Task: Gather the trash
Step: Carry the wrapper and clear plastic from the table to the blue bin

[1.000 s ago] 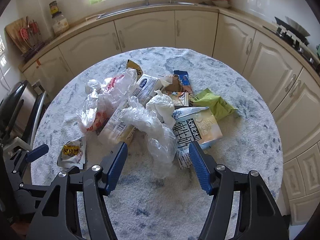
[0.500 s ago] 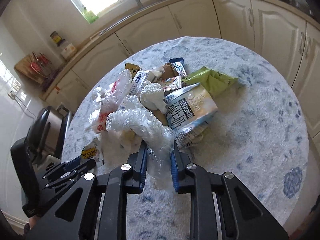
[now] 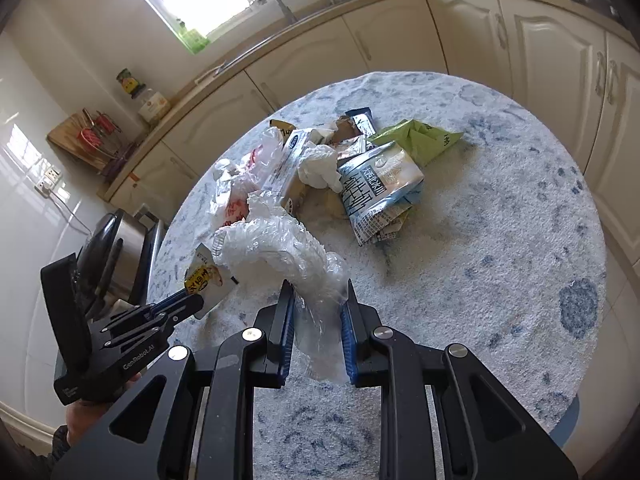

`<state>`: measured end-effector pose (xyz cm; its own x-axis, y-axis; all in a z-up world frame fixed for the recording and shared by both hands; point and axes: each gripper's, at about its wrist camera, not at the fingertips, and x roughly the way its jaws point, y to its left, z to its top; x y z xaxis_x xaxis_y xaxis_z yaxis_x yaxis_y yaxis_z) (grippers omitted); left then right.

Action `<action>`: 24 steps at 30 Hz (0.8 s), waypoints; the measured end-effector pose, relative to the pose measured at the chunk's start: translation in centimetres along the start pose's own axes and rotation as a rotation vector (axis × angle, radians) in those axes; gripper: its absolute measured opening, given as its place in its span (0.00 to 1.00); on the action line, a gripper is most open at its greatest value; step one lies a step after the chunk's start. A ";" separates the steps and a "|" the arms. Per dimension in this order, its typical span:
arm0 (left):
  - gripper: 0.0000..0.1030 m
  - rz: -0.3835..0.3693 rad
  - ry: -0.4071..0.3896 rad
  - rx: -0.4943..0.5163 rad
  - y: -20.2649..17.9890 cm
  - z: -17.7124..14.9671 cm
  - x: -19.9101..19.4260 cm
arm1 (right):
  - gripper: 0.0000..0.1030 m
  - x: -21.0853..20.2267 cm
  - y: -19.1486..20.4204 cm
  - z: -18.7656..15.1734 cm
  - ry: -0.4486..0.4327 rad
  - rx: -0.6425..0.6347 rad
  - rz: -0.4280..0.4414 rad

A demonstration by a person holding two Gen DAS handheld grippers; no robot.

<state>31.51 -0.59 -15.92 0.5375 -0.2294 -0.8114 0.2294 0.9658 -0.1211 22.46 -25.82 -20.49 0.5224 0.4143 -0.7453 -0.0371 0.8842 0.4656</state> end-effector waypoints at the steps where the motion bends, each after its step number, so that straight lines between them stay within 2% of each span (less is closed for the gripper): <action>1: 0.14 0.020 0.002 0.000 -0.3 0.2 0.5 | 0.20 -0.1 -0.1 -0.1 0.000 0.001 0.000; 6: 0.17 0.013 -0.016 -0.022 -0.8 1.2 2.7 | 0.20 -0.6 -0.5 -0.7 0.001 -0.003 -0.005; 12: 0.08 -0.060 -0.019 -0.068 -0.3 2.5 3.9 | 0.20 -1.4 -0.9 -1.5 -0.006 0.006 -0.007; 19: 0.05 -0.057 -0.048 -0.050 -0.4 2.2 3.6 | 0.20 -1.3 -1.1 -1.7 0.001 0.013 -0.006; 22: 0.13 -0.015 -0.028 -0.035 -0.6 2.3 4.2 | 0.20 -1.2 -1.0 -1.9 0.005 0.009 -0.004; 24: 0.43 0.009 -0.029 -0.045 -0.6 2.6 4.5 | 0.20 -1.2 -0.9 -1.9 0.010 0.006 -0.006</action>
<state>35.91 -2.57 -18.02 0.5628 -0.2230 -0.7959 0.1879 0.9722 -0.1395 20.24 -26.66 -20.98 0.5141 0.4114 -0.7526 -0.0286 0.8852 0.4644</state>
